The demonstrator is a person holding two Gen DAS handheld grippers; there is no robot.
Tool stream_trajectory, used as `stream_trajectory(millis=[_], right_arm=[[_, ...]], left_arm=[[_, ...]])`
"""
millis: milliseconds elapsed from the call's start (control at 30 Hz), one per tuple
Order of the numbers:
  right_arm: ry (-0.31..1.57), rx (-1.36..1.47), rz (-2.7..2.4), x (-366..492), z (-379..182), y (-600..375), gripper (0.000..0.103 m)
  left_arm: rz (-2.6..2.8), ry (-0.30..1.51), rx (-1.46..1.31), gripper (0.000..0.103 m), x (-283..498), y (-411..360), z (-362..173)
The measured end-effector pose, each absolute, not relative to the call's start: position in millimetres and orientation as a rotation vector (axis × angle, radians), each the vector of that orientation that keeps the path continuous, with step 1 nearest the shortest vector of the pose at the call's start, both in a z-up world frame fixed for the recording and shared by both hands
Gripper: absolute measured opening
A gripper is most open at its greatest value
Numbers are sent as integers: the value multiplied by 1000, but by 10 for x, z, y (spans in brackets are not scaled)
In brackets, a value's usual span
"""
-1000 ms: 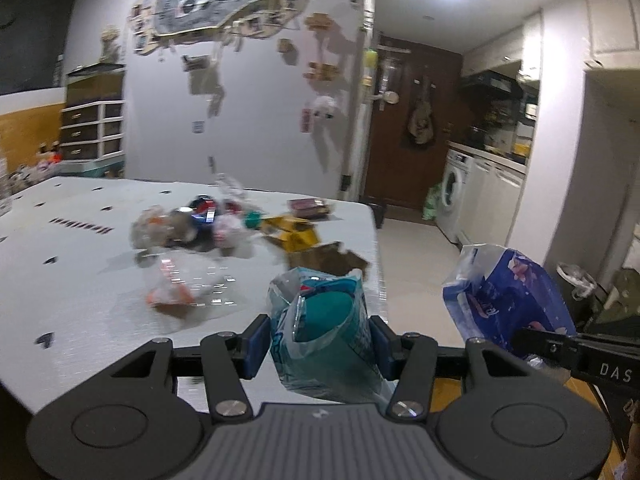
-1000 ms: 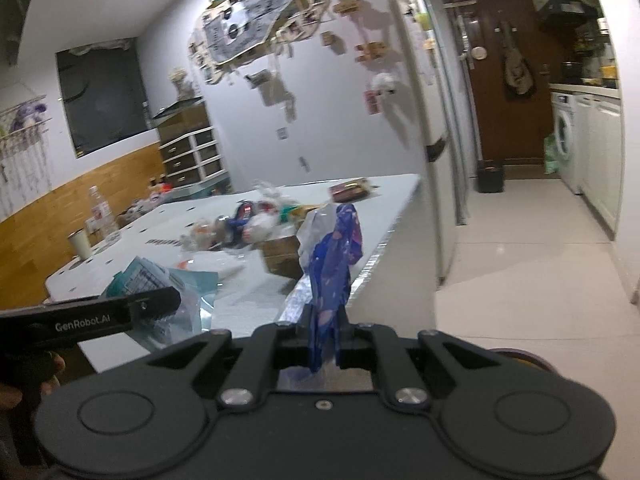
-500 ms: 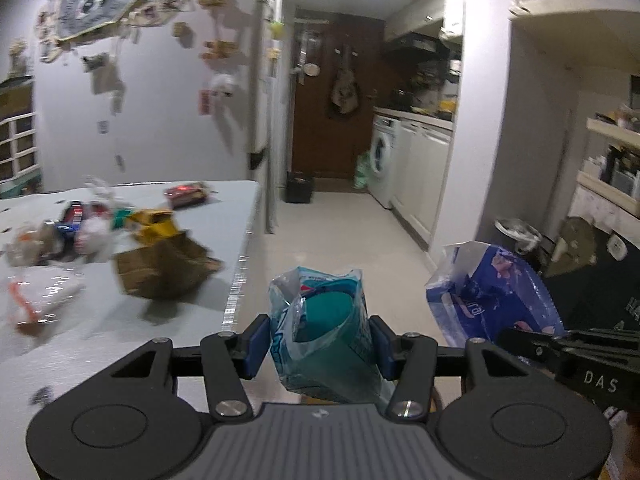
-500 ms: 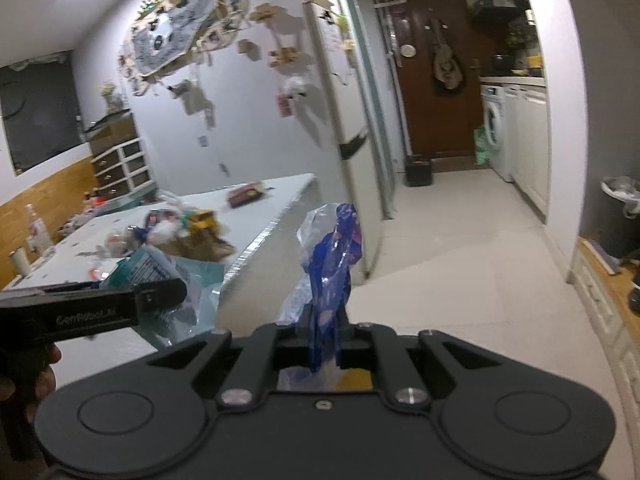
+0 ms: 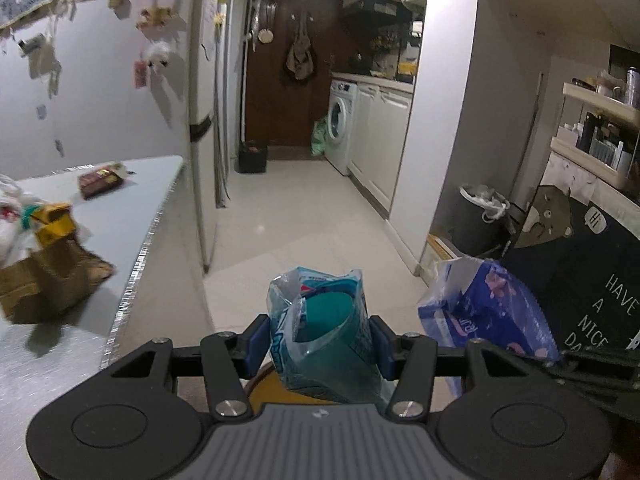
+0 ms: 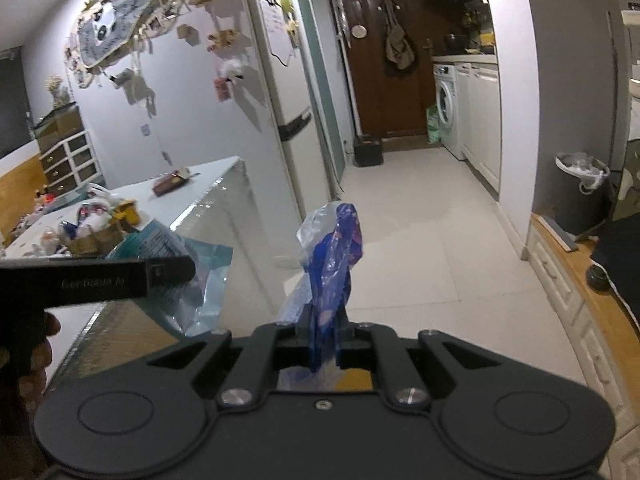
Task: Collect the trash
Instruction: 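Carry both held bags from the table over the trash bin, then open the right tool over the bin while the left tool releases the teal bag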
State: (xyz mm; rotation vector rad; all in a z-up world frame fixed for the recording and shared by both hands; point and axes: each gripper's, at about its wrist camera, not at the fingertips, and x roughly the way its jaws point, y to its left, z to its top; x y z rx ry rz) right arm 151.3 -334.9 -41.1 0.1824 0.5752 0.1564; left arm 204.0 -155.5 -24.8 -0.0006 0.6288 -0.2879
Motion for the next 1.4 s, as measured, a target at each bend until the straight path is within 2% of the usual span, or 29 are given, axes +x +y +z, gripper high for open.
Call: stream_trajectory(millis=[400, 967, 1400], right_arm=[[664, 200, 118, 1993, -678, -3431, 9], [924, 221, 146, 2854, -1306, -3291, 10], [1124, 228, 121, 3389, -2009, -3081, 10]], left_arm=[[-361, 759, 55, 53, 2810, -1701, -551], [-414, 1124, 124, 54, 3749, -1930, -1677], [-332, 1280, 301, 55, 4005, -1913, -2255]])
